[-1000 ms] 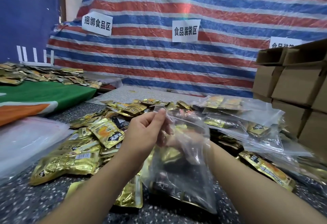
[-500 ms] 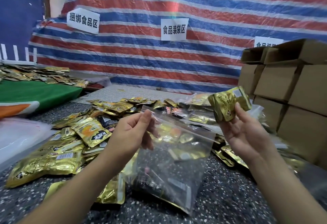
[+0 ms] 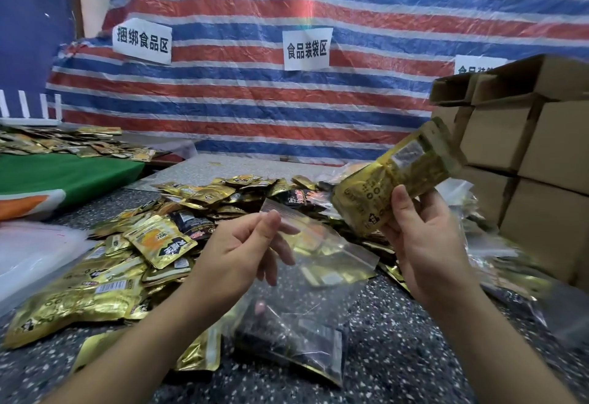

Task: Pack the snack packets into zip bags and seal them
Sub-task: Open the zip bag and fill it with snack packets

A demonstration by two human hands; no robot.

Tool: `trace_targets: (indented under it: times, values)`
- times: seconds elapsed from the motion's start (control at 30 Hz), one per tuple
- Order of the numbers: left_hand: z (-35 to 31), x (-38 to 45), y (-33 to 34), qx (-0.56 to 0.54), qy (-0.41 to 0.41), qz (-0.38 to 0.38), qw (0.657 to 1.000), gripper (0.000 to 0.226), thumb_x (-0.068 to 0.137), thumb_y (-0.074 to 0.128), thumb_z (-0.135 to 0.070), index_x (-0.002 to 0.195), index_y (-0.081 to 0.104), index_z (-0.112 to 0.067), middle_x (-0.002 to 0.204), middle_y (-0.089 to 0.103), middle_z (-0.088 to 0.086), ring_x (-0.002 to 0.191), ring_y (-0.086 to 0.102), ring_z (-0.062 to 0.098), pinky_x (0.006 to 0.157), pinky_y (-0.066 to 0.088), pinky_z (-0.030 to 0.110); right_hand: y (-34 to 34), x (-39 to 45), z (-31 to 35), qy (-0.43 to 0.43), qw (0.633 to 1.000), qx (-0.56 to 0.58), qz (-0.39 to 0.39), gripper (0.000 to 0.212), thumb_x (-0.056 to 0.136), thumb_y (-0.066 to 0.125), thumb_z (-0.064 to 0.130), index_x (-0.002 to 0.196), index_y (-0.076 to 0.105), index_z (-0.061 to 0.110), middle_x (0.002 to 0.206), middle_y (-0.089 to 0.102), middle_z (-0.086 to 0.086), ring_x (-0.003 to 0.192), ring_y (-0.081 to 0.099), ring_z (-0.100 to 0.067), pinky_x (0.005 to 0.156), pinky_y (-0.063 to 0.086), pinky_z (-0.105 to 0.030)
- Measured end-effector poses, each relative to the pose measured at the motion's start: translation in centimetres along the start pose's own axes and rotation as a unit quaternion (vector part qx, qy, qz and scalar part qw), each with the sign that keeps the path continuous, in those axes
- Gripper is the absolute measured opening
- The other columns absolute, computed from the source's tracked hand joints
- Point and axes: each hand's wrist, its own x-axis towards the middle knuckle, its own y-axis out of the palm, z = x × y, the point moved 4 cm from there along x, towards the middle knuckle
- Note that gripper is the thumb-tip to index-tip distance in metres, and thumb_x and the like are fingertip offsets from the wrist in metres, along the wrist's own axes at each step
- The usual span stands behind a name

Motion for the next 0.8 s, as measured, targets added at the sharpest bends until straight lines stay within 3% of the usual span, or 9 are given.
trace_targets:
  times: [0.13,0.3,0.53,0.67,0.8]
  values:
    - [-0.2,-0.1,0.0,0.031,0.014,-0.01,0.999,0.036,0.094,0.043,-0.046,0.083,0.073,-0.028,0.071,0.071,0.01,0.047,0.059,0.023,0.047,0.045,0.024,0.4,-0.6,-0.6,-0.001,0.996,-0.078,0.047,0.037,0.082,0.063,0.032,0.116,0.062,0.018,0.111,0.075,-0.002,0.107,0.07,-0.021,0.086,0.059,-0.032]
    - [-0.4,-0.3,0.1,0.065,0.026,-0.014,0.997,0.037,0.097,0.042,-0.042,0.079,0.07,-0.025,0.063,0.069,-0.001,0.046,0.059,0.017,0.047,0.046,0.022,1.0,-1.3,-0.5,0.015,0.984,-0.11,0.14,0.034,0.083,0.063,0.028,0.116,0.063,0.019,0.11,0.075,0.002,0.104,0.071,-0.015,0.081,0.056,-0.022]
    - [0.0,-0.1,-0.1,0.046,-0.001,-0.027,0.999,0.038,0.094,0.043,-0.042,0.087,0.072,-0.017,0.079,0.074,0.008,0.055,0.066,0.027,0.051,0.051,0.038,1.4,-1.9,-0.8,0.061,0.962,-0.121,0.237,0.038,0.089,0.056,0.02,0.127,0.056,0.012,0.12,0.071,-0.004,0.113,0.067,-0.02,0.09,0.055,-0.029]
    - [0.2,0.1,-0.2,0.042,-0.008,-0.034,0.999,0.042,0.092,0.043,-0.043,0.093,0.072,-0.012,0.078,0.074,0.007,0.057,0.065,0.027,0.051,0.052,0.033,1.3,-2.1,-0.7,0.055,0.953,-0.154,0.257,0.038,0.091,0.056,0.022,0.128,0.056,0.014,0.122,0.07,-0.005,0.115,0.066,-0.022,0.094,0.055,-0.033]
    - [0.1,0.1,-0.2,0.035,-0.006,-0.032,0.999,0.043,0.093,0.043,-0.042,0.094,0.072,-0.011,0.078,0.074,0.008,0.056,0.064,0.023,0.05,0.051,0.029,1.1,-2.2,-0.7,0.061,0.945,-0.169,0.274,0.045,0.087,0.063,0.036,0.127,0.057,0.017,0.121,0.07,-0.004,0.114,0.066,-0.021,0.092,0.055,-0.032]
